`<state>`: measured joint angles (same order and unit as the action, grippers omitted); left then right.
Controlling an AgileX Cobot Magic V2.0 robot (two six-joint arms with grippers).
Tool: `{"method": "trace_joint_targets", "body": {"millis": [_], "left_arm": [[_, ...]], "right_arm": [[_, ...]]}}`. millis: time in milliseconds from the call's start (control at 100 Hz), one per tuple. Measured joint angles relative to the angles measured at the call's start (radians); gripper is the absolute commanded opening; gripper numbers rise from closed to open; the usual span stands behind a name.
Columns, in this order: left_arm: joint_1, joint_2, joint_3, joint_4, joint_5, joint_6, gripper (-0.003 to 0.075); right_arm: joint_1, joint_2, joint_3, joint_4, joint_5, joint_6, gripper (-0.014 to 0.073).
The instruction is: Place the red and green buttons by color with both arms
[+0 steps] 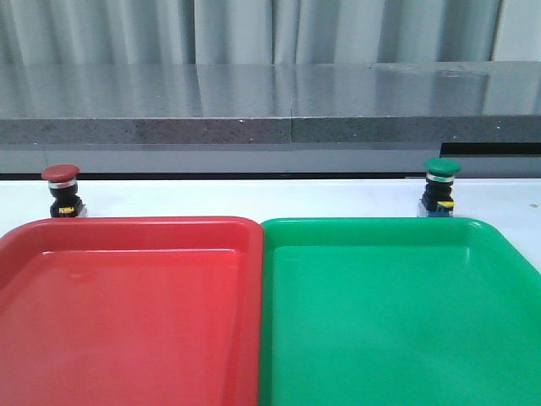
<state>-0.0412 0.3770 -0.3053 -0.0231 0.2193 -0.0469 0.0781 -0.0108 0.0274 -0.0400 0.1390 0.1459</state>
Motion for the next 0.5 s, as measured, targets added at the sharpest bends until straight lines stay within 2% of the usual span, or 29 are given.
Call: {"method": "trace_joint_targets", "body": {"millis": [260,330,420,470,500], "left_arm": [[0.0,0.315,-0.206,0.0,0.013,0.0,-0.0018],[0.0,0.385,-0.264,0.0,0.026,0.0,0.001],[0.0,0.463,-0.328,0.0,0.045,0.0,0.0135],[0.0,0.499,-0.354,0.0,0.05,0.0,0.0246],[-0.003,0.517,-0.368,0.0,0.051,0.0,0.0342]], "right_arm": [[0.0,0.0,0.0,0.0,0.0,0.0,-0.0064],[0.0,0.0,0.0,0.0,0.0,0.0,-0.0064],[0.0,0.0,0.0,0.0,0.0,0.0,-0.0064],[0.0,0.0,0.0,0.0,0.0,0.0,-0.0064],[0.0,0.0,0.0,0.0,0.0,0.0,-0.0064]]}}
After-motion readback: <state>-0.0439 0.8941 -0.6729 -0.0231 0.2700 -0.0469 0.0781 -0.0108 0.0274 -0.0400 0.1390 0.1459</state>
